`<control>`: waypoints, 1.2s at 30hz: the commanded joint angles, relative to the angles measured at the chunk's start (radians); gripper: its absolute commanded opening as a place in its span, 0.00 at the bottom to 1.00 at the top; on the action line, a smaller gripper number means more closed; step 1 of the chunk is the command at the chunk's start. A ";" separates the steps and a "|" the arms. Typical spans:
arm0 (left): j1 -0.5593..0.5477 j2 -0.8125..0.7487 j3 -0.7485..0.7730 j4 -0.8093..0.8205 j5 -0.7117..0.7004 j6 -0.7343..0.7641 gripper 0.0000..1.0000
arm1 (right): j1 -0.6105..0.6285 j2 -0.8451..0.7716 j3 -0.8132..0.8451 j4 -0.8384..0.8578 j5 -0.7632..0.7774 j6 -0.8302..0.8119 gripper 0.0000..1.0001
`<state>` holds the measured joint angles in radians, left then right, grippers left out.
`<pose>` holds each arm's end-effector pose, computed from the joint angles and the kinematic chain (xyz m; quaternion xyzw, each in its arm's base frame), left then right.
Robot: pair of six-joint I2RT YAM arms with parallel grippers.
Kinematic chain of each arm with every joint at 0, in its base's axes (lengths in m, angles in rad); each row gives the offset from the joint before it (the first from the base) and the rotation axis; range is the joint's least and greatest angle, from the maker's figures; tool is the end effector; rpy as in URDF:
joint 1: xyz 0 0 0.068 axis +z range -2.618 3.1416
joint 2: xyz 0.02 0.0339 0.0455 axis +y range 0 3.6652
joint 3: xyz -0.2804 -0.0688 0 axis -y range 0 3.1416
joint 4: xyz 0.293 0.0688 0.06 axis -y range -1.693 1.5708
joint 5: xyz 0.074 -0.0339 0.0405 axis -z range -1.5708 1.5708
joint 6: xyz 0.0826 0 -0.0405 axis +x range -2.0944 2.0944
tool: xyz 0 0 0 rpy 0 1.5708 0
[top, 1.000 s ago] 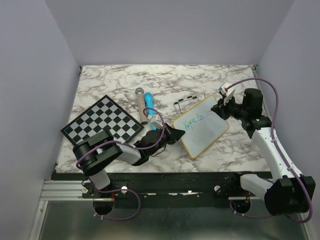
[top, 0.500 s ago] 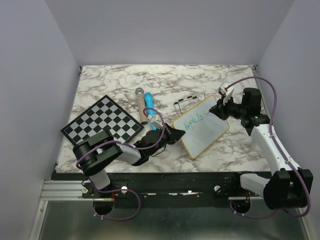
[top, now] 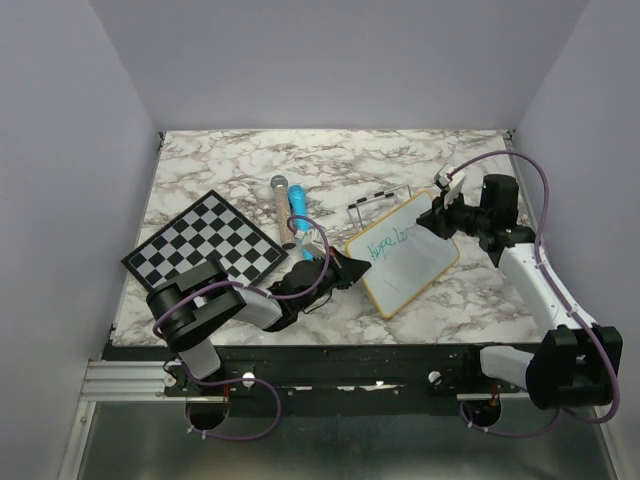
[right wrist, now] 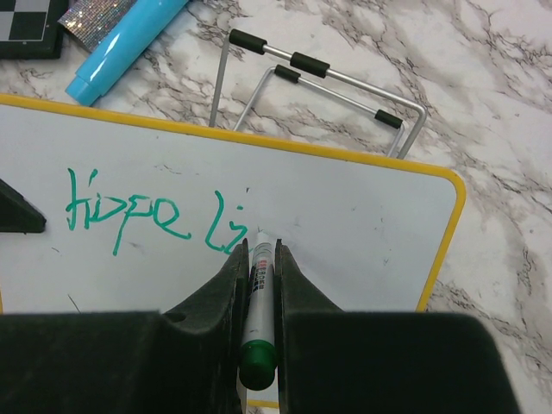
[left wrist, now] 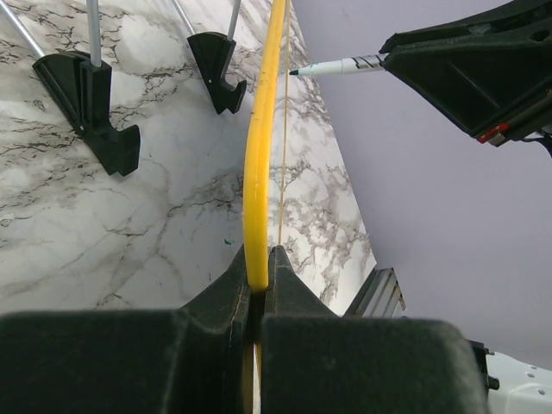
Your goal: Write a sentence on the whiteboard
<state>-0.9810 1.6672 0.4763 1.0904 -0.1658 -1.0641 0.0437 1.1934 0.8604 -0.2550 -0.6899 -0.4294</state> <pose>0.2149 -0.2966 0.1271 -0.0862 0.7362 -0.5384 0.4008 0.3252 0.0668 0.2587 -0.3496 0.7692 0.2075 0.4930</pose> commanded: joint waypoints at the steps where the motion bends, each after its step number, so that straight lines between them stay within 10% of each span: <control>1: -0.001 0.017 -0.004 0.008 0.040 0.018 0.00 | -0.007 0.017 -0.012 0.046 0.006 0.023 0.00; 36: -0.001 0.014 -0.011 0.006 0.028 0.020 0.00 | -0.007 0.035 0.002 -0.101 -0.060 -0.069 0.00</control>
<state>-0.9771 1.6722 0.4759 1.0904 -0.1635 -1.0840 0.0437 1.2297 0.8608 -0.2737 -0.7361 -0.4656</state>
